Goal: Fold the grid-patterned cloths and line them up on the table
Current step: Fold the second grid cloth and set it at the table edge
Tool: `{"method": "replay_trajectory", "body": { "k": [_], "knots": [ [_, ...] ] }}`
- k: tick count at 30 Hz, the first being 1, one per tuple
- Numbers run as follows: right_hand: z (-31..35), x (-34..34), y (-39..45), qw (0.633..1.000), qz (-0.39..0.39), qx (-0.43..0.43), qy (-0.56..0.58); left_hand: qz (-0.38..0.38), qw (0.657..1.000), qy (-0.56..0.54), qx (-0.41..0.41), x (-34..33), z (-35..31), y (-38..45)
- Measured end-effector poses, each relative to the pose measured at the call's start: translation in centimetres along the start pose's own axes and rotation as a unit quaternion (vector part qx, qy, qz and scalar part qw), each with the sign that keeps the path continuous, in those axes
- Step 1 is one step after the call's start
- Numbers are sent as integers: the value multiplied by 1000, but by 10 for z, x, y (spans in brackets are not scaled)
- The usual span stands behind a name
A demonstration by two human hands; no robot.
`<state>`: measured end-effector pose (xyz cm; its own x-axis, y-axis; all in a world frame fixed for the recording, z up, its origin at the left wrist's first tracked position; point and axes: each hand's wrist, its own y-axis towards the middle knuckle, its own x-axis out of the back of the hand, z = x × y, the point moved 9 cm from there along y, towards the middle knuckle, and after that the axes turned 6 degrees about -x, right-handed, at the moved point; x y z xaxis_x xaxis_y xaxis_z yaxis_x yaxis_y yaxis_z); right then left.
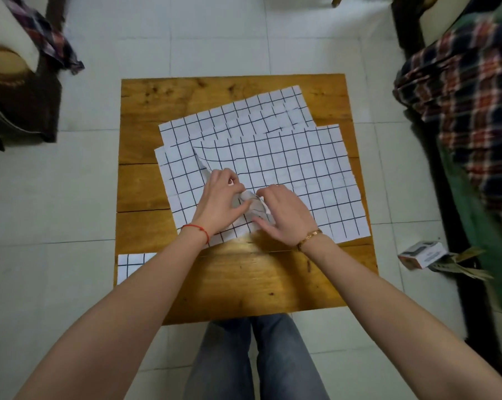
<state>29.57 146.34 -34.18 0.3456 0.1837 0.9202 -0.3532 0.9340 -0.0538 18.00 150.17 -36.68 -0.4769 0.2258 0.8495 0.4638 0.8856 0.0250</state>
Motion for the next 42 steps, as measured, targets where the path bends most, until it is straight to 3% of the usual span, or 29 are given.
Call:
{"method": "replay_trajectory", "body": {
  "k": [3, 13, 29, 36, 42],
  "knots": [
    [-9, 31, 2, 997, -57, -41, -1, 3, 1000, 9, -20, 12, -11, 11],
    [-35, 126, 4, 987, -71, -134, 50, 19, 998, 49, -46, 84, -29, 34],
    [-34, 345, 1, 959, -239, -107, 105, -88, 992, 5, -95, 265, -87, 69],
    [-18, 399, -12, 954, -274, -90, 76, -141, 977, 26, -161, 330, -128, 64],
    [-14, 427, -23, 951, -292, -74, 72, -170, 968, 90, -161, 366, -136, 49]
  ]
}}
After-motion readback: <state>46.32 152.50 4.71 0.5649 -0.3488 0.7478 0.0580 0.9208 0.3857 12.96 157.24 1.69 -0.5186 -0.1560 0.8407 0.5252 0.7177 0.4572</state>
